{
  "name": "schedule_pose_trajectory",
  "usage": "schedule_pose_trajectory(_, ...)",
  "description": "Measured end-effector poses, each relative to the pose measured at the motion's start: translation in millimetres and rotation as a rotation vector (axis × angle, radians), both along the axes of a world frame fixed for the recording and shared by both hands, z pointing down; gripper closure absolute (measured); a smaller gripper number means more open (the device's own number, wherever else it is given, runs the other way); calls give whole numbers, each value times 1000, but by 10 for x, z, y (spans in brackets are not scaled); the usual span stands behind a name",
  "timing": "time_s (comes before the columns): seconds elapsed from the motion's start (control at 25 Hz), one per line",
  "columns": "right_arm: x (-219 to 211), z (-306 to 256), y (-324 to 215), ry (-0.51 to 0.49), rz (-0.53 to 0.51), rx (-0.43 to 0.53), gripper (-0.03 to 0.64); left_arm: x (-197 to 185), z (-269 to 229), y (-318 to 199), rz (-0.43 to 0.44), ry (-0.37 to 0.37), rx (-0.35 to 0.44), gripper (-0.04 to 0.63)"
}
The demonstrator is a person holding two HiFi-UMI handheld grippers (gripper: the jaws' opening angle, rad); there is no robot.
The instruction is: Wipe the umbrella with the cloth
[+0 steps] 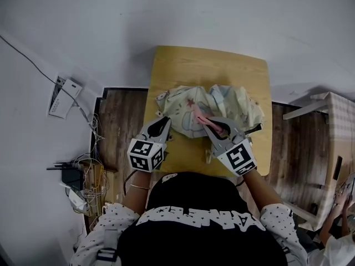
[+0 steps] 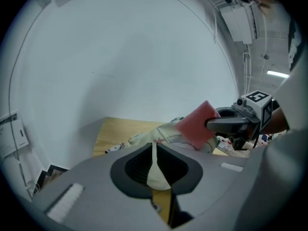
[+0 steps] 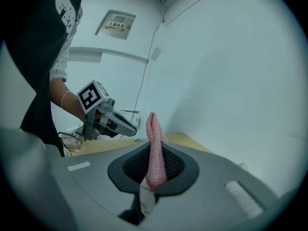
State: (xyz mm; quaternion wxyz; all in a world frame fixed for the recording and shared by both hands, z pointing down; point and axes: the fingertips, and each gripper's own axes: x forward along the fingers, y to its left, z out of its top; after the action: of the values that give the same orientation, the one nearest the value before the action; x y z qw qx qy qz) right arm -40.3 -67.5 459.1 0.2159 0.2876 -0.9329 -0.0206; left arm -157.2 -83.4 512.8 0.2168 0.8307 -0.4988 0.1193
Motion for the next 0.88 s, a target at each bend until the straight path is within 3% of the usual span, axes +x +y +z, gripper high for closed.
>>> schedule_pose_trajectory(0.36,338,-253,-276,-256,88,-130,583,294,-405,67,7,20,70,594)
schedule_pose_trajectory(0.68,492,-521,-354,-226,-21,-60,586,594,-673,129,49,18,115,594)
schedule_pose_trajectory(0.88,635,-629,-367,-258,-22,-63,586,715,-695,157,52,20,120,594)
